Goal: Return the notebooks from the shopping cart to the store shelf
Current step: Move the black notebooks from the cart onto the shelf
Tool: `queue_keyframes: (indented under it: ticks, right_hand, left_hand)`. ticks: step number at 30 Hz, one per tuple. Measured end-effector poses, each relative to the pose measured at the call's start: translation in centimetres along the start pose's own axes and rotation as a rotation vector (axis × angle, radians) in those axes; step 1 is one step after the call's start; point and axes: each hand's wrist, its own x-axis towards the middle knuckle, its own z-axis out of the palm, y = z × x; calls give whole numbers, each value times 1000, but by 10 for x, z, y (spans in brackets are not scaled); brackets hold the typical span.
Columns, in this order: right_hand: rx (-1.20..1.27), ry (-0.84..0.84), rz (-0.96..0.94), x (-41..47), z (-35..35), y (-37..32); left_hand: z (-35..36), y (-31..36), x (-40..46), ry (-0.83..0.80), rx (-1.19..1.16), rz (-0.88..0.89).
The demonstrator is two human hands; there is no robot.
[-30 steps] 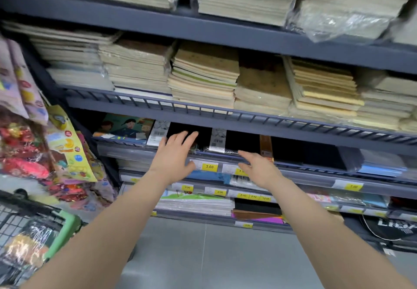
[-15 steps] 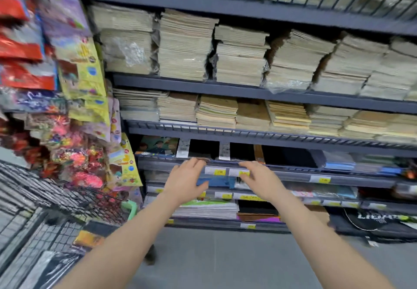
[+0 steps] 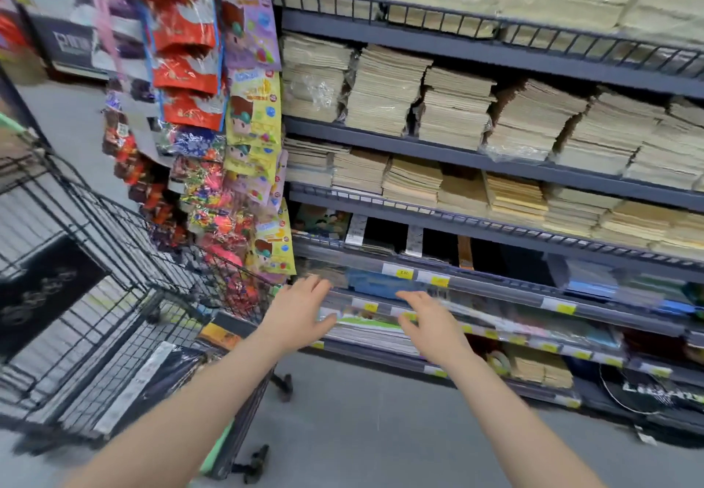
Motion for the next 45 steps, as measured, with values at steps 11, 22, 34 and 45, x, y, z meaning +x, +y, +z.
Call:
queue_keyframes:
  ticks: [11, 22, 34, 45]
  right_hand:
    - [18, -140, -30, -102, 65, -46]
    - [65, -184, -30, -138, 93, -114]
    - [284, -155, 76, -129, 188, -288]
    - [227, -252, 111, -88, 240, -358]
  left_hand:
    - [8, -13, -172, -135, -32, -242]
    - [-13, -46, -238, -106, -67, -255]
    - [-41, -208, -339, -161, -137, -274]
    - [-60, -301, -337, -119, -177, -294]
